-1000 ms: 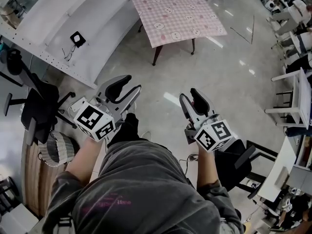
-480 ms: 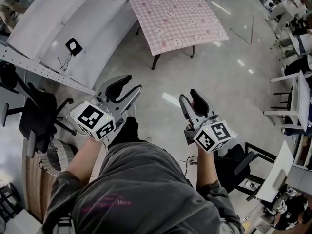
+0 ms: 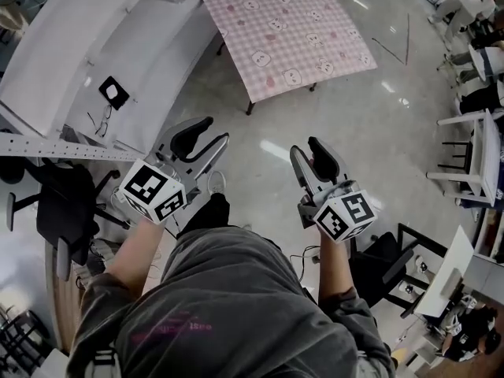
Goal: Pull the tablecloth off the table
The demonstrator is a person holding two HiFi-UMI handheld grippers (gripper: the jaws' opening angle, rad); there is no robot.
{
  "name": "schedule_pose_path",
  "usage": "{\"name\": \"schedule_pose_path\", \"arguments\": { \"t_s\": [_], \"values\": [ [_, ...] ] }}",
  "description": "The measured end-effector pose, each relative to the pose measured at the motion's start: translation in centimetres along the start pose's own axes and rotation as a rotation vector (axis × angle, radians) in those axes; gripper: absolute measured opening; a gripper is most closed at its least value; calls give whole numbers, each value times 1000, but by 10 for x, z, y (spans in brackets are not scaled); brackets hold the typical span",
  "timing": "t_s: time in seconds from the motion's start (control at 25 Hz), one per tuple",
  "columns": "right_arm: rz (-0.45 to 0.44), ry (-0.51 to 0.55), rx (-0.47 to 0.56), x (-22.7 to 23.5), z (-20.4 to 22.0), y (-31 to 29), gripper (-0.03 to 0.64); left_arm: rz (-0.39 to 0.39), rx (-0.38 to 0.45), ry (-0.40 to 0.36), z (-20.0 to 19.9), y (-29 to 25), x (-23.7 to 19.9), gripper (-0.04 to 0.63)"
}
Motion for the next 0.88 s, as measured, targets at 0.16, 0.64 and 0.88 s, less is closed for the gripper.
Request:
{"name": "schedule_pose_path", "arguments": {
  "t_s": [0.16,0.64,0.88],
  "values": [
    [21,-4,0,3,-15,-32,172,28,-10,-4,-11,-13,-33,175],
    [68,-6,0,4,-47,-98,172,60,-10,3,-34,-25,-110,175],
    [67,-5,-3,14,-48,-115,172,61,-13,-1,-38,-36,-126,175]
  ]
}}
Point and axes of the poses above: the fingertips, and each gripper's own axes: y backward along the fingers, x to its right, z out of its underside, the point moved 3 cm from there along y, backward along the fingers, and after that the axes turned 6 degrees about -x, right-handed, at the moved point
